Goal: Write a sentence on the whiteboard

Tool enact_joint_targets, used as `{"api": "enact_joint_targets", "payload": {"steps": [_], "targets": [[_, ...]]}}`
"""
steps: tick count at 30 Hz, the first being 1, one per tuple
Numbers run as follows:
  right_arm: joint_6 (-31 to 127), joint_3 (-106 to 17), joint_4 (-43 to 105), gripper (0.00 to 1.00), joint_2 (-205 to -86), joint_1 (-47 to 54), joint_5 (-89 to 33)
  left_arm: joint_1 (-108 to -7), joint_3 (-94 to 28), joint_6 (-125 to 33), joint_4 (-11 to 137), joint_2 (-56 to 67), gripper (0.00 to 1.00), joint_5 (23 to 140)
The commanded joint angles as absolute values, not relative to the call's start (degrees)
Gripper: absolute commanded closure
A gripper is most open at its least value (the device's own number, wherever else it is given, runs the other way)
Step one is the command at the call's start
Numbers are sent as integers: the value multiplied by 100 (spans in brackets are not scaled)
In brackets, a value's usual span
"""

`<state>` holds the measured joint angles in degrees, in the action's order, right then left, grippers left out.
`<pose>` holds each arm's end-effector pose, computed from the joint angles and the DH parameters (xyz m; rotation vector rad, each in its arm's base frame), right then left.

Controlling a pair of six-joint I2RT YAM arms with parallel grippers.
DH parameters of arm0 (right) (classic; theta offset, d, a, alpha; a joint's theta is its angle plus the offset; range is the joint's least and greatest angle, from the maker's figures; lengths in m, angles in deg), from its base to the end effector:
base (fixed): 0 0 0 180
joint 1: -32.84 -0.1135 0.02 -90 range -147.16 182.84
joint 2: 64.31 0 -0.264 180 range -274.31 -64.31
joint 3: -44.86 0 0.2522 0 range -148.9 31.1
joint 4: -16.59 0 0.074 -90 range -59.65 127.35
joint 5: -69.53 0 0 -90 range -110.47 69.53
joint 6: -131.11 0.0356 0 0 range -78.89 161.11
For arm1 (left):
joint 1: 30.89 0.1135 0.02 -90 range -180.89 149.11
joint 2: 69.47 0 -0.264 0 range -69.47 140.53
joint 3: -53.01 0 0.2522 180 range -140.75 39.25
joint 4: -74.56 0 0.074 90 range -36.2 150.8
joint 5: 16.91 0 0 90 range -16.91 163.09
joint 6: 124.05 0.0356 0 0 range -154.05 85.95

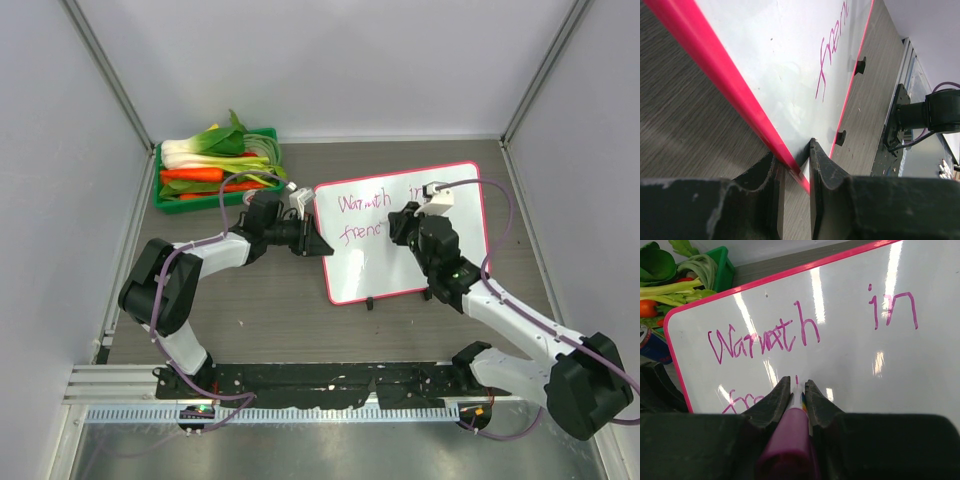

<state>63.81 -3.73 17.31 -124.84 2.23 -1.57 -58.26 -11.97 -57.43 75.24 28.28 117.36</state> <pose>0.2141 0.1133 0.2676 0.1137 1.7914 0.3741 0.3011 -0.1839 0.1857 0.5691 2.1726 -1.3248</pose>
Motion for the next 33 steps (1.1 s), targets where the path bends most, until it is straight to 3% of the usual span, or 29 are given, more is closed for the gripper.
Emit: {"api": "enact_joint_targets", "payload": {"steps": [1,33], "targets": [[6405,-291,1874,98,-12346,252,-175,-5980,-1094,-4996,6968,3072,100,11105],[6352,-194,2173,98,-12091,252,-245,-5980,-1102,-4996,6968,3072,100,11105]]}}
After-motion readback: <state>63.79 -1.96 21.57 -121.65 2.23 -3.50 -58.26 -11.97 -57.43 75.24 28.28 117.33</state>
